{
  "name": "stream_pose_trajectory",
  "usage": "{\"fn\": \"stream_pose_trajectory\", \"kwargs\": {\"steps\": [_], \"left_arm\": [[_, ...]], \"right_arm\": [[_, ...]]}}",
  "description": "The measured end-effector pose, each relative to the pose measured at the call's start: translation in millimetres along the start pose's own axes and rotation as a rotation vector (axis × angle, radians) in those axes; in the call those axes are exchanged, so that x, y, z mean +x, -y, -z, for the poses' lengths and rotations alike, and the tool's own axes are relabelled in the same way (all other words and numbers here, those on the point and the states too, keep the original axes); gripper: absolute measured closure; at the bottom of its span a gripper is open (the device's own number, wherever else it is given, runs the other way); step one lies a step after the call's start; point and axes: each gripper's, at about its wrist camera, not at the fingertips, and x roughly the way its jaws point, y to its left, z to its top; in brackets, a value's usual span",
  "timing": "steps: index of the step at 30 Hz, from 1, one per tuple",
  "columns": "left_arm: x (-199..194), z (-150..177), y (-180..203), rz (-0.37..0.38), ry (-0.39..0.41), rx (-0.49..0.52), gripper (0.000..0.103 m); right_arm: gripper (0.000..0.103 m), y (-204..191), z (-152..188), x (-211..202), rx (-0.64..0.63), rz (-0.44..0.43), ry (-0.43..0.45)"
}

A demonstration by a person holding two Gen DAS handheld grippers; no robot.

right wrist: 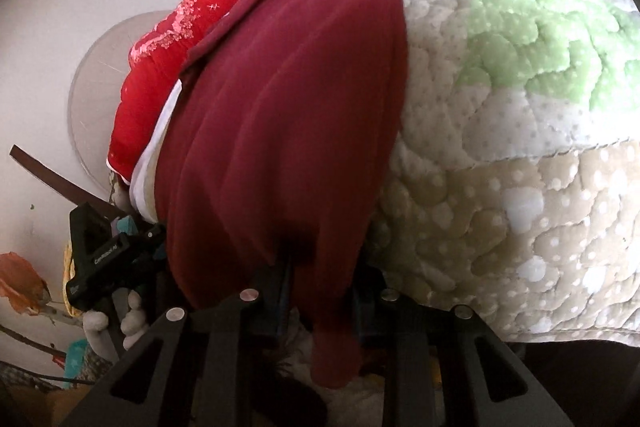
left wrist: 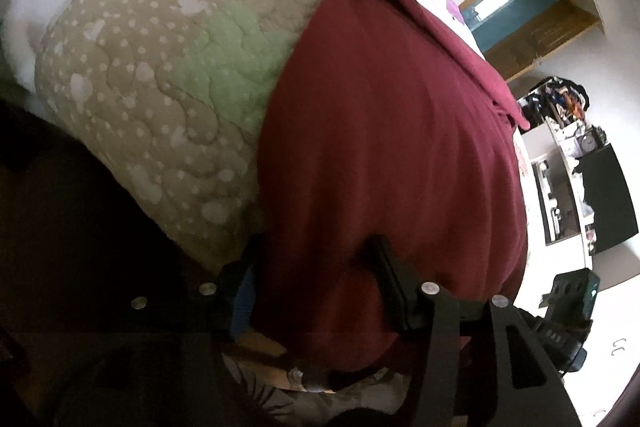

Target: Fold small clothes

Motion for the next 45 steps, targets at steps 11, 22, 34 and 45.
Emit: {"fn": "stream_pose_trajectory", "kwargs": {"steps": [11,22,34,45], "left_arm": [[-66,-21,29,0.082,0.035,0.034,0.092],[-75,14,24,0.103,-0.026,0.027,0.094],[-78,-71,38,0.179,0.088,-0.038,0.094],[9,-203,79,0.067,0.021,-0.006,0.093]], "right_arm": [[0.096,-25,-13,-41,-0.021,-0.101,0.067],[0.096,-21,29,-67,0.012,-0.183,0.003],[0.096,-42,-74,-83,-0.011,-0.25,0.15],[0.096,-60,-217,-32,-0.014,-0.106,0.201]]}}
